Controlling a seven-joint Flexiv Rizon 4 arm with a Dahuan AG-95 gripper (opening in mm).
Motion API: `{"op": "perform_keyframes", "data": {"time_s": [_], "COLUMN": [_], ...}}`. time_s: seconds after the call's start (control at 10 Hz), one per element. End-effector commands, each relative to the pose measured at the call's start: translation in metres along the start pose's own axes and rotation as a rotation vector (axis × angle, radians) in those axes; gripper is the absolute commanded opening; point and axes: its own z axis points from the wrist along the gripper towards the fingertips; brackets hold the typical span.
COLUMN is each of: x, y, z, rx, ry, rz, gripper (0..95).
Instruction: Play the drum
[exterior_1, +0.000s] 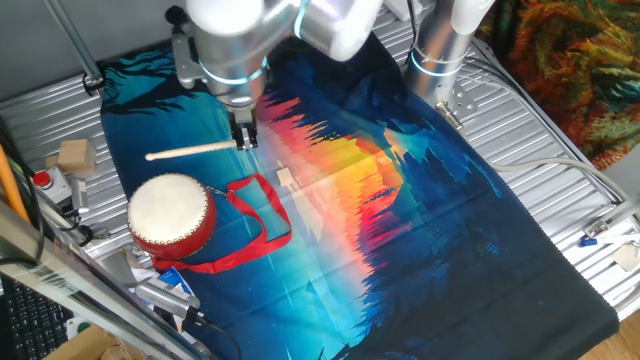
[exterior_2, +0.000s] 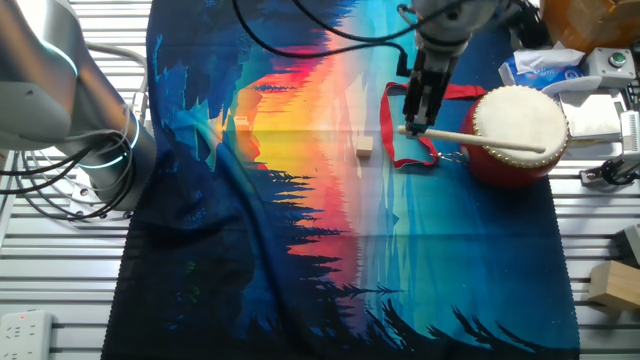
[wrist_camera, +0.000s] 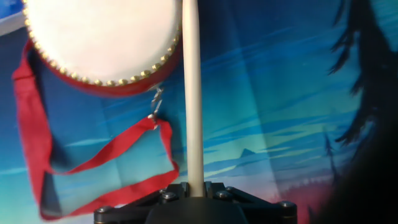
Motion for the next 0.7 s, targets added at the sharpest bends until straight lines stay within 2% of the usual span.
{"op": "perform_keyframes", "data": {"time_s": [0.1, 0.2, 0.3, 0.5, 0.7], "x": [-0.0001, 0.0001, 0.0005, 0.0010, 0.0010], "y": [-0.0008, -0.0008, -0.0010, -0.0011, -0.0011], "z": [0.0001, 0.0001, 0.0002, 0.0003, 0.0003], "rx": [-0.038, -0.052, -0.076, -0.128, -0.152], "ry": [-0.041, -0.063, -0.074, -0.086, -0.090], "rz": [-0.661, -0.756, -0.822, -0.891, -0.892], "gripper": [0.0, 0.0, 0.0, 0.0, 0.0]}}
